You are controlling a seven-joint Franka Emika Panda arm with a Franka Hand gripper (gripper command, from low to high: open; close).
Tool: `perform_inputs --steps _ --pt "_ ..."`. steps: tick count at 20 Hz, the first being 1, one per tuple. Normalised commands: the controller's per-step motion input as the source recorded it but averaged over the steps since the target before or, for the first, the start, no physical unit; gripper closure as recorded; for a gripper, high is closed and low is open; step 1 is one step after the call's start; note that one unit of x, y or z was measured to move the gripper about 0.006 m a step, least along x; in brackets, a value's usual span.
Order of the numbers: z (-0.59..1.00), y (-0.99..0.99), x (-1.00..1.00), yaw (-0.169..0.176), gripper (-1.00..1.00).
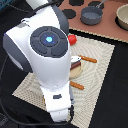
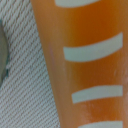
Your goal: Interact with the objects in diverse but meaningful ways.
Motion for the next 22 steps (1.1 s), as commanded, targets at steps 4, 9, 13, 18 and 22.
perform_inputs --steps 4,9,13,18,22 --pt "0.02 -0.14 0.06 0.005 1.00" --pt "0.15 -0.06 0.20 0.000 1.00" --pt "0.93 0.00 0.14 0.006 1.00" --pt "1.00 0.05 -0.03 0.011 1.00" --pt "1.00 0.12 -0.15 0.000 1.00"
